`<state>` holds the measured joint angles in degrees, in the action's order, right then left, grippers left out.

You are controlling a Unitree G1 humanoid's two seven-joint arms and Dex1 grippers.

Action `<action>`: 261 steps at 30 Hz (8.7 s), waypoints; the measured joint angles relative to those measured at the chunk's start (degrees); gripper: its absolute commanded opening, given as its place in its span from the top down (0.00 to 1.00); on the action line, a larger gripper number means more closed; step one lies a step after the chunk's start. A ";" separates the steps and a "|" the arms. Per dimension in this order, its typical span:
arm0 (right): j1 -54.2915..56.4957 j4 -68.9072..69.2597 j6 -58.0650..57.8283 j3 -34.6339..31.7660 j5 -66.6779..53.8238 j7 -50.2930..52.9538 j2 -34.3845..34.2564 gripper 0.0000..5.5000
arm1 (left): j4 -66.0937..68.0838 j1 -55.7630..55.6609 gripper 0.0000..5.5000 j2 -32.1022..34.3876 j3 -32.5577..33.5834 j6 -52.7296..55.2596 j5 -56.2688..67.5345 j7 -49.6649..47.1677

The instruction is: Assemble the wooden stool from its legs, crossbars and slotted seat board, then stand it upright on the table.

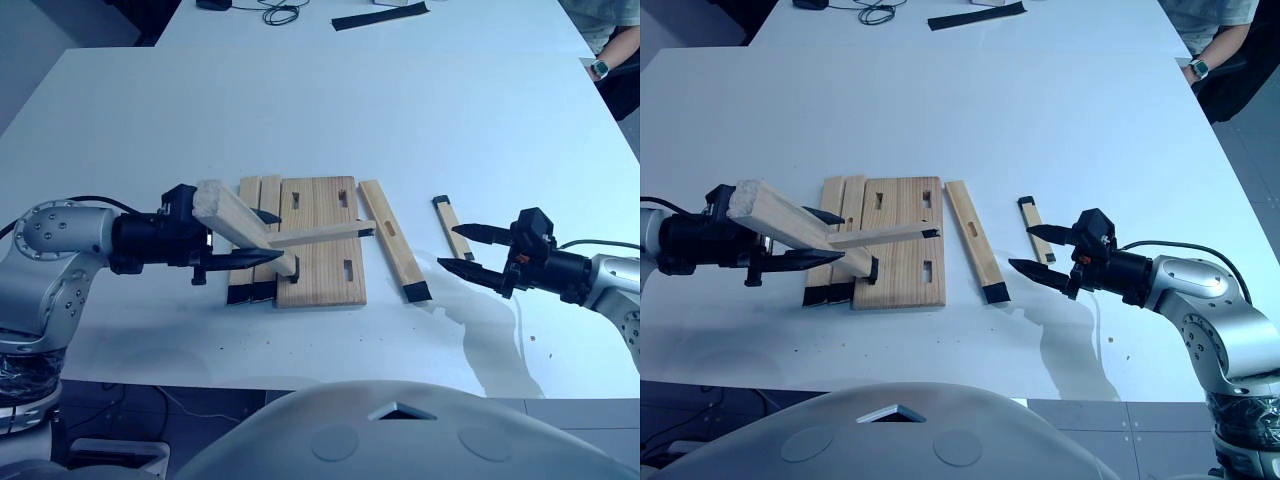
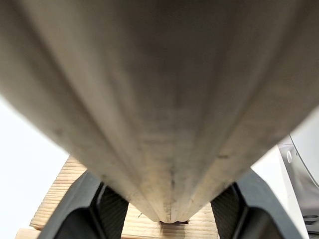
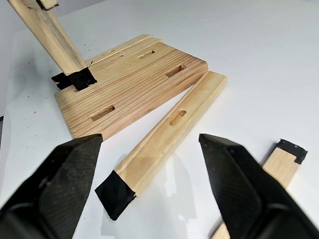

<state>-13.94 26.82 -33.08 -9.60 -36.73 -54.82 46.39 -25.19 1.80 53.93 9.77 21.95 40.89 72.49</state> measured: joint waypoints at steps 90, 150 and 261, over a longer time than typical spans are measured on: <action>5.65 -0.75 -0.23 4.87 1.28 -2.45 1.84 0.35 | 12.14 -5.88 0.54 -0.30 -15.83 -11.79 -5.49 -1.27; -10.16 6.93 1.29 -1.90 2.29 6.11 -3.38 0.35 | 2.32 15.33 0.37 -2.64 0.32 28.07 -15.29 -36.43; 49.67 -17.73 -15.90 4.13 -19.50 -3.95 -12.59 0.57 | 19.37 -38.72 0.63 -29.36 -12.16 20.60 2.73 -7.32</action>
<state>35.73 9.09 -48.97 -5.48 -56.23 -58.77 33.80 -5.82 -36.92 24.57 -2.39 42.55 43.62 65.17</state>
